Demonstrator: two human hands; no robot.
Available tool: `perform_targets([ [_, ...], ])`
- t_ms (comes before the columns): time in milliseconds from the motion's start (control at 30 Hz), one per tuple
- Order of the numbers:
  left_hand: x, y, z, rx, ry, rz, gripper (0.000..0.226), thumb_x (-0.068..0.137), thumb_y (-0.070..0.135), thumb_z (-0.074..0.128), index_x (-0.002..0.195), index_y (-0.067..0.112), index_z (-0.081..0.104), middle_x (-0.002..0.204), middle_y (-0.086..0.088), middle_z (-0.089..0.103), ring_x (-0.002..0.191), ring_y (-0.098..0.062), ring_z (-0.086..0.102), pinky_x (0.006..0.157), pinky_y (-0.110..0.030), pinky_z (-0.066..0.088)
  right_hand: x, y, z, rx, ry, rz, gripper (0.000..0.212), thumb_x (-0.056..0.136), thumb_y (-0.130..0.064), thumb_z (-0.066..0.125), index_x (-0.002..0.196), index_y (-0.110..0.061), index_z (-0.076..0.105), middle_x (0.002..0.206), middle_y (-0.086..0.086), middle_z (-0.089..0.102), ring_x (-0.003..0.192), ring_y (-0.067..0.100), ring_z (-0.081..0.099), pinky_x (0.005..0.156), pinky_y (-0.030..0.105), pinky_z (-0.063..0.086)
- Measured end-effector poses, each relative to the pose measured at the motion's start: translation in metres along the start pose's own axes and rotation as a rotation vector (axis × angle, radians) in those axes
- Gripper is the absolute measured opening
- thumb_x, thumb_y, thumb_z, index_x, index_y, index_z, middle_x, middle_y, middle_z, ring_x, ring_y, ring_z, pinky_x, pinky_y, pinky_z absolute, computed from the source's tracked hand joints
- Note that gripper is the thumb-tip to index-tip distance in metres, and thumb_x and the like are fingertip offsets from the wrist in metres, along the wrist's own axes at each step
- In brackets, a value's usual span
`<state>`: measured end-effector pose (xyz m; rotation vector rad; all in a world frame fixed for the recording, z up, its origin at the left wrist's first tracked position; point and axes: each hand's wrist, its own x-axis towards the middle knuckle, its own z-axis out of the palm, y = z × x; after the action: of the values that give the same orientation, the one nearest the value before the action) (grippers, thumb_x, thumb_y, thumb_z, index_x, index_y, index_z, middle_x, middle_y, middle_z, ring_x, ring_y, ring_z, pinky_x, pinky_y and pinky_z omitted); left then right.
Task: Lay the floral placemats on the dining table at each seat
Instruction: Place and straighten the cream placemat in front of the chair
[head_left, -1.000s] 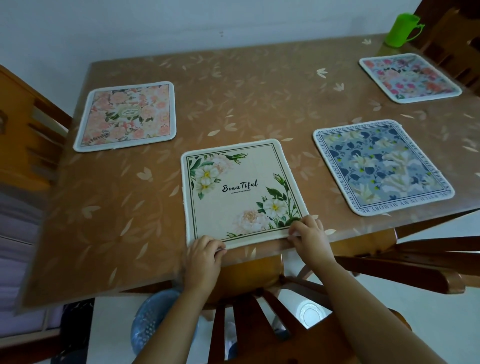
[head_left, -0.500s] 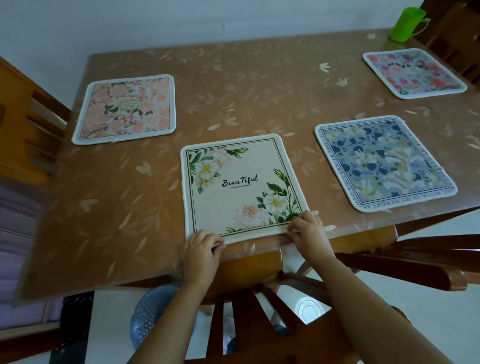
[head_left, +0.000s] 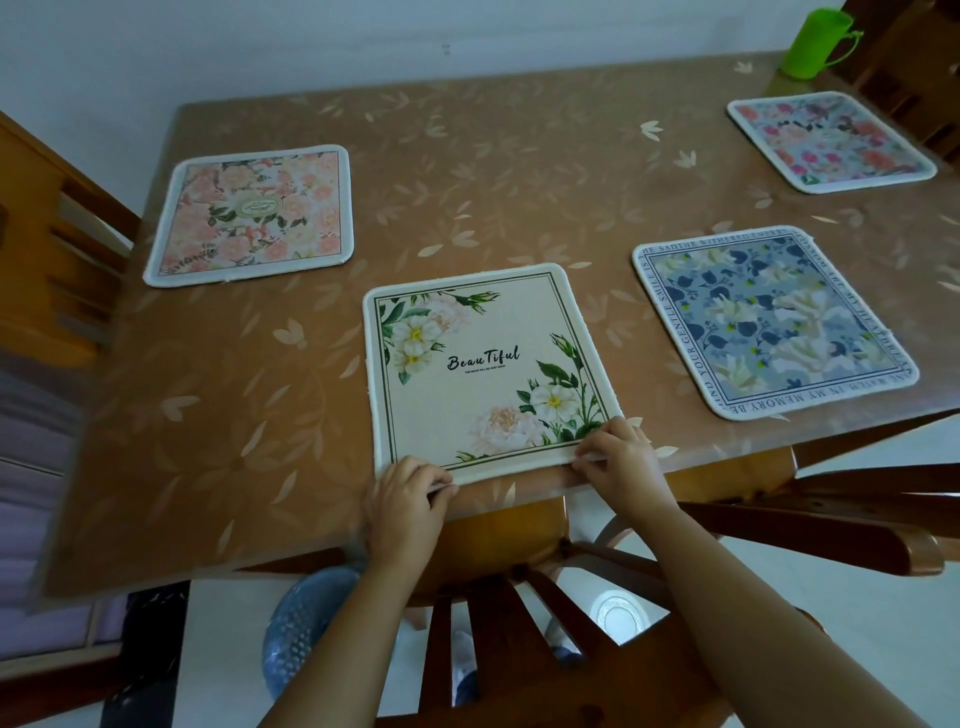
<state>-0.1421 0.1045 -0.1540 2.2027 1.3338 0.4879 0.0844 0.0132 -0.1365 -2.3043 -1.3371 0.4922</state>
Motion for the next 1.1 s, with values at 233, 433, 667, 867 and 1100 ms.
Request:
perform_targets([
  [233,-0.002,-0.002,0.0,0.04,0.052,0.034,0.019,0.072,0.016,0.076,0.09,0.013,0.07,0.106,-0.01,0.061,0.104,-0.032,0.053,0.086,-0.047,0.043,-0.005,-0.017,0.011,-0.153,-0.014,-0.045,0.027,0.078,-0.035,0.066,0.102,-0.022,0.064,0.109,0.004,0.053,0.11,0.025,0.043,0.105,0.048,0.02],
  [433,-0.002,0.0,0.02,0.238,-0.172,0.008,0.05,0.094,0.042,0.037,0.14,0.034,0.021,0.153,0.005,0.001,0.139,-0.016,-0.012,0.111,-0.044,-0.004,0.002,-0.028,0.031,-0.209,-0.306,-0.195,0.044,0.093,-0.044,0.036,0.136,-0.044,0.024,0.155,-0.006,0.001,0.14,0.022,-0.012,0.111,0.054,-0.005],
  [667,0.022,-0.002,0.027,0.448,-0.234,0.003,0.059,0.087,0.063,0.01,0.136,0.039,-0.013,0.148,0.006,-0.02,0.135,-0.019,-0.025,0.108,-0.051,-0.008,0.029,-0.023,0.041,-0.397,-0.356,-0.278,0.057,0.086,-0.063,0.016,0.127,-0.054,-0.023,0.144,-0.01,-0.031,0.131,0.022,-0.033,0.106,0.058,-0.012],
  [867,0.073,-0.006,0.031,0.487,-0.229,0.068,0.056,0.087,0.059,-0.003,0.138,0.039,-0.012,0.151,0.002,-0.017,0.137,-0.023,-0.021,0.107,-0.056,-0.006,0.079,-0.018,0.04,-0.429,-0.324,-0.418,0.069,0.078,-0.074,0.021,0.132,-0.052,-0.015,0.148,-0.012,-0.024,0.136,0.022,-0.025,0.106,0.062,-0.01],
  [1100,0.157,-0.009,0.039,0.482,-0.173,0.012,0.057,0.09,0.055,0.013,0.141,0.037,-0.004,0.153,0.002,-0.01,0.138,-0.022,-0.017,0.107,-0.057,-0.005,0.153,-0.03,0.046,-0.403,-0.291,-0.465,0.073,0.075,-0.075,0.023,0.135,-0.048,-0.009,0.15,-0.013,-0.015,0.138,0.021,-0.018,0.108,0.059,-0.007],
])
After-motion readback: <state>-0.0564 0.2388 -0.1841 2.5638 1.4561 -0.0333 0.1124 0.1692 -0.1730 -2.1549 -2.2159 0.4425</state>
